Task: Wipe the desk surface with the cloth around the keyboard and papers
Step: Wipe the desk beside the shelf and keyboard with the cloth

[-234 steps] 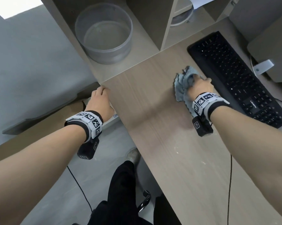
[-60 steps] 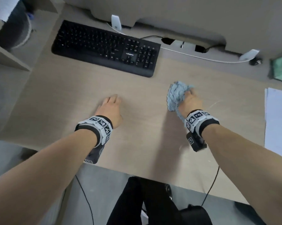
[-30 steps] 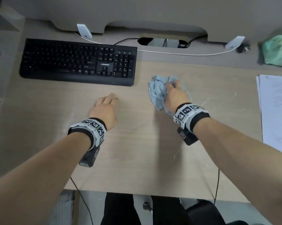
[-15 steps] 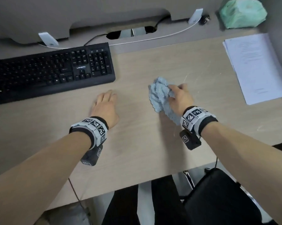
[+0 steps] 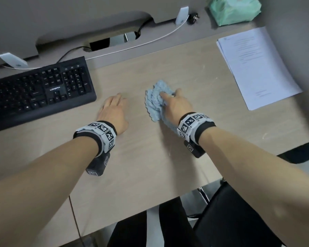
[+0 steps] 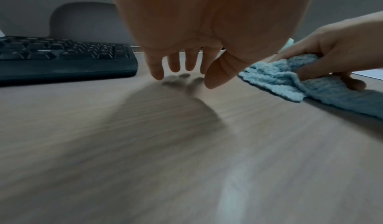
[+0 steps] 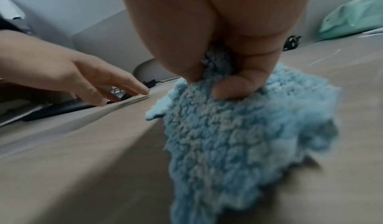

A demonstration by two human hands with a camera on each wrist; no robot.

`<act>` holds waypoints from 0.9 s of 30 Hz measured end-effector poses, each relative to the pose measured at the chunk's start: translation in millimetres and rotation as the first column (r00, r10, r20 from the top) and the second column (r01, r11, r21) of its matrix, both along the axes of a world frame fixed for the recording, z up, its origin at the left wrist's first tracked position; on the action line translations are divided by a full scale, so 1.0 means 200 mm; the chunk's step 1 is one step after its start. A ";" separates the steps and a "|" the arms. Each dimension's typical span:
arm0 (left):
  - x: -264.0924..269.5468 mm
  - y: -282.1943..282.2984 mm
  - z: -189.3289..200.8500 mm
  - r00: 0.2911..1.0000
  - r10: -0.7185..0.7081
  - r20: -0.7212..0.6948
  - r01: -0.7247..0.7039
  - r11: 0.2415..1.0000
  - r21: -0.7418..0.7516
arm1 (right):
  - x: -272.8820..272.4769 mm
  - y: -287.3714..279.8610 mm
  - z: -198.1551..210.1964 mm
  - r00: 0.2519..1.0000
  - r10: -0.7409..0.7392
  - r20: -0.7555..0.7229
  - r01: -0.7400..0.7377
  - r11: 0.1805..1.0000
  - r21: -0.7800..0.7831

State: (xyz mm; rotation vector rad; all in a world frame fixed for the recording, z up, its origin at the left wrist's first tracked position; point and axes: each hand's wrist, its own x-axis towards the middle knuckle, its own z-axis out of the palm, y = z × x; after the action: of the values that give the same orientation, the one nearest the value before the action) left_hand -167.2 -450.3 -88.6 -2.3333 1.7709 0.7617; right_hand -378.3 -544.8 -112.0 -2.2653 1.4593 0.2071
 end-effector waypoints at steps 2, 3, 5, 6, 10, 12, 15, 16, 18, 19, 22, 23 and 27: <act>-0.02 -0.06 0.00 1.000 0.011 0.005 -0.011 1.000 -0.005 | -0.12 -0.12 0.01 0.995 -0.097 0.003 0.097 0.995 -0.029; -0.02 -0.08 0.00 1.000 0.016 0.010 -0.016 1.000 -0.010 | -0.19 -0.20 0.01 0.987 -0.161 -0.013 0.160 0.986 -0.044; -0.03 -0.12 -0.01 1.000 0.022 0.018 -0.022 1.000 -0.009 | -0.29 -0.36 0.01 0.951 -0.306 -0.040 0.303 0.951 -0.059; -0.03 -0.13 -0.01 1.000 0.021 0.019 -0.021 1.000 -0.007 | -0.31 -0.42 0.01 0.929 -0.366 -0.051 0.363 0.929 -0.067; -0.07 -0.19 -0.02 0.999 0.043 0.028 -0.043 0.999 0.011 | -0.13 -0.44 0.03 0.947 -0.315 -0.072 0.314 0.949 -0.016; -0.08 -0.20 -0.02 0.997 0.053 0.049 -0.054 0.998 0.024 | -0.05 -0.35 0.04 0.987 -0.152 -0.049 0.153 0.988 0.019; -0.10 -0.22 -0.02 0.996 0.049 0.077 -0.052 0.998 0.047 | -0.15 -0.36 0.05 0.988 -0.152 -0.019 0.153 0.988 0.028; -0.10 -0.23 -0.02 0.995 0.042 0.087 -0.046 0.998 0.047 | -0.21 -0.41 0.05 0.977 -0.213 -0.020 0.213 0.977 0.006; -0.09 -0.23 -0.01 0.994 0.018 0.107 -0.024 0.999 0.049 | -0.31 -0.52 0.06 0.938 -0.343 -0.036 0.343 0.939 -0.022; -0.08 -0.22 -0.01 0.994 0.002 0.114 -0.008 0.998 0.058 | -0.33 -0.58 0.07 0.917 -0.396 -0.055 0.395 0.918 -0.023; -0.06 -0.21 -0.01 0.992 -0.027 0.122 0.018 0.997 0.076 | -0.21 -0.67 0.08 0.906 -0.413 -0.096 0.415 0.910 -0.007; -0.05 -0.21 -0.01 0.993 -0.032 0.116 0.023 0.997 0.076 | -0.14 -0.66 0.09 0.925 -0.369 -0.086 0.371 0.929 -0.002; -0.04 -0.22 0.01 0.995 -0.039 0.091 0.031 0.995 0.090 | 0.15 -0.42 0.10 1.000 0.028 -0.007 -0.028 0.999 0.042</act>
State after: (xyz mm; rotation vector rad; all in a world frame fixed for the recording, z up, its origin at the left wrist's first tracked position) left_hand -175.3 -494.4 -86.6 -2.2371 1.6987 0.6996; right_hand -348.5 -628.9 -92.5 -2.2549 1.4146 0.2520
